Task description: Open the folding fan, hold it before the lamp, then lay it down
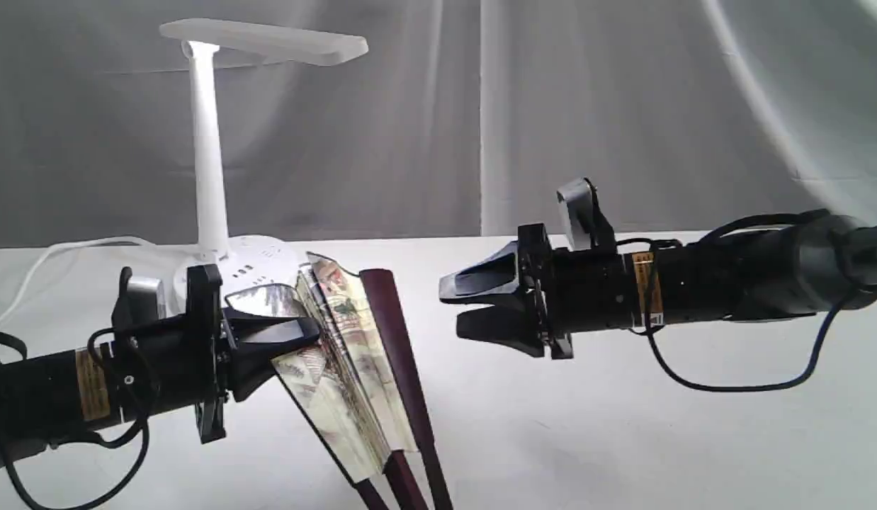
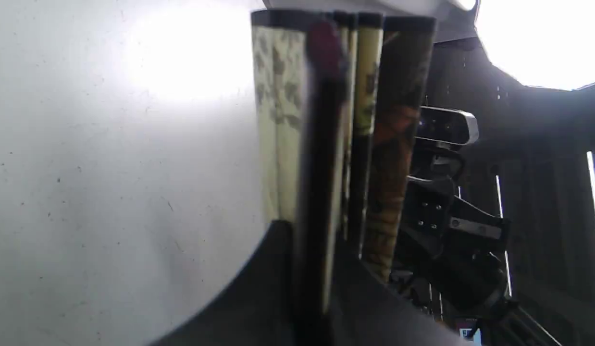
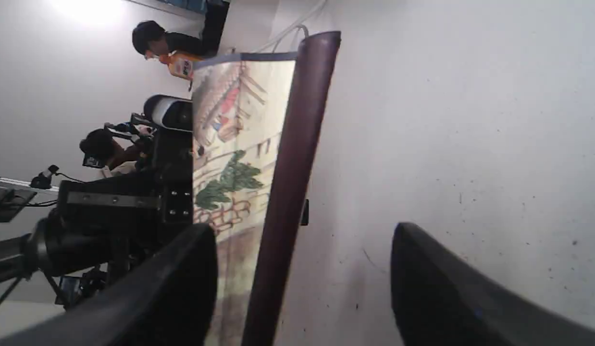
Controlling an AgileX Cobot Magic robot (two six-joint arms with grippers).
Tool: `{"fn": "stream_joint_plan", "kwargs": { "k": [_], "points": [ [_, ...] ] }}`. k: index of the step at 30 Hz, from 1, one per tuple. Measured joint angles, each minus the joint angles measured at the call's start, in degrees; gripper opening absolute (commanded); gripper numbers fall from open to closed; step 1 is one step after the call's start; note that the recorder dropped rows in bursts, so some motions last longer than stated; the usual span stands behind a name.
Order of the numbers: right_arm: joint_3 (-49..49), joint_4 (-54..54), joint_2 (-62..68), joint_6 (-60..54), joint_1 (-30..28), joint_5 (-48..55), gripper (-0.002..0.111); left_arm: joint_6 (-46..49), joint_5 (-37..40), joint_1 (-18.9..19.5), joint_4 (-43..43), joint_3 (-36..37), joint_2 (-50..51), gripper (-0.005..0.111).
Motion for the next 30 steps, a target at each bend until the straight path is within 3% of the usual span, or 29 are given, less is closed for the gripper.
{"fn": "stream_joint_plan", "kwargs": {
  "k": [16, 30],
  "points": [
    [0.00, -1.76, 0.00, 0.00, 4.77, 0.00, 0.056, -1.22, 0.00, 0.00, 0.04, 0.00, 0.00, 0.000],
    [0.00, -1.51, 0.00, 0.00, 6.17, -0.22, 0.043, -2.08, 0.00, 0.00, 0.15, 0.00, 0.00, 0.000]
  ]
}}
